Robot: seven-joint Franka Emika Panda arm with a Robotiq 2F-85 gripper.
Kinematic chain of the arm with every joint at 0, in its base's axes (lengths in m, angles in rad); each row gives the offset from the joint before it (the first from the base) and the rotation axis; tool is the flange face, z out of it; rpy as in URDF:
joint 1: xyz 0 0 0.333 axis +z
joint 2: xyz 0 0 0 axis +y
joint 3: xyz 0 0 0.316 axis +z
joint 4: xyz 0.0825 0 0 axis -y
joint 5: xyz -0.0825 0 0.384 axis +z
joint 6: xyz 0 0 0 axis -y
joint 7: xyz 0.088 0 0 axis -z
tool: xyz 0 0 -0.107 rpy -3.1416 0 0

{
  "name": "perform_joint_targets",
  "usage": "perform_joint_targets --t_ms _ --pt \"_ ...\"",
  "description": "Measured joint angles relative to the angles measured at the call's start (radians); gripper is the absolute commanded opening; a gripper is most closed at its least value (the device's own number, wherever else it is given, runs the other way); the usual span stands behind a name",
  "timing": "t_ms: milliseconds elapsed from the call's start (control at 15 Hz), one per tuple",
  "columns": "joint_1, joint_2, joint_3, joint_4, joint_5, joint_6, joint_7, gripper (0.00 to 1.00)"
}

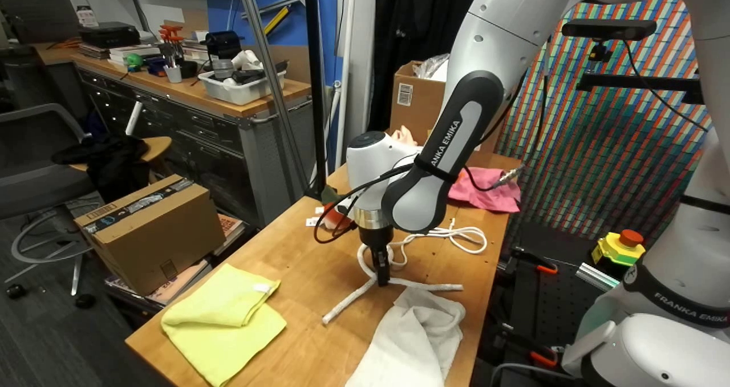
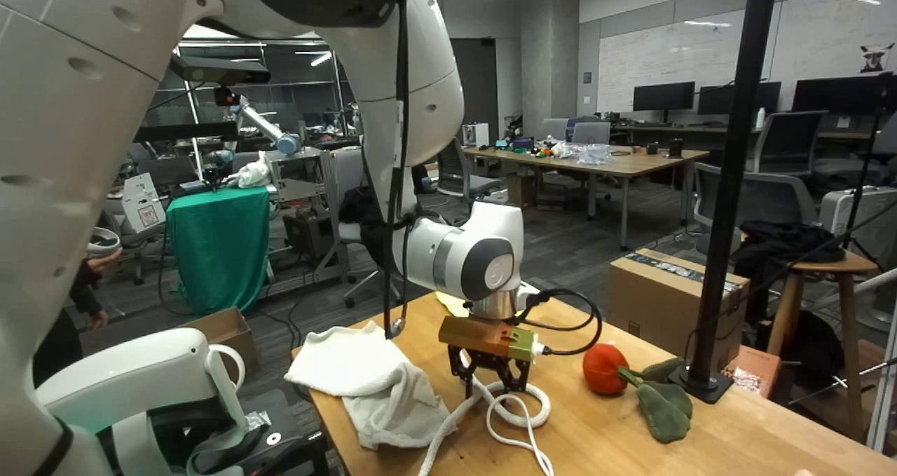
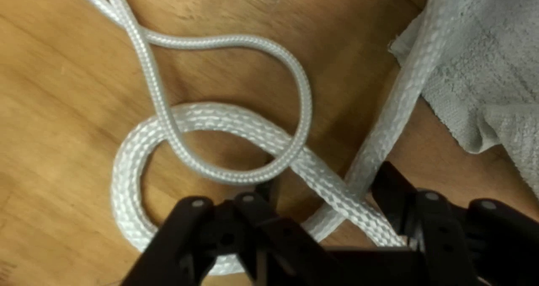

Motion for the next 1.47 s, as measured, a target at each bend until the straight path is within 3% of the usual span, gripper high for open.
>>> perform_joint_targets --t_ms 133,267,1133,1467 --pt "-0.002 -0.002 0.002 0.002 0.000 -0.001 -0.003 0.16" --pt "-0.002 -0.006 0.009 0.000 0.000 -0.006 -0.003 0.08" --pt "0.042 -0.012 0.018 -0.002 0.000 -0.002 0.001 0.09" --pt "0.092 -0.012 0.014 0.008 0.000 0.043 0.089 0.09"
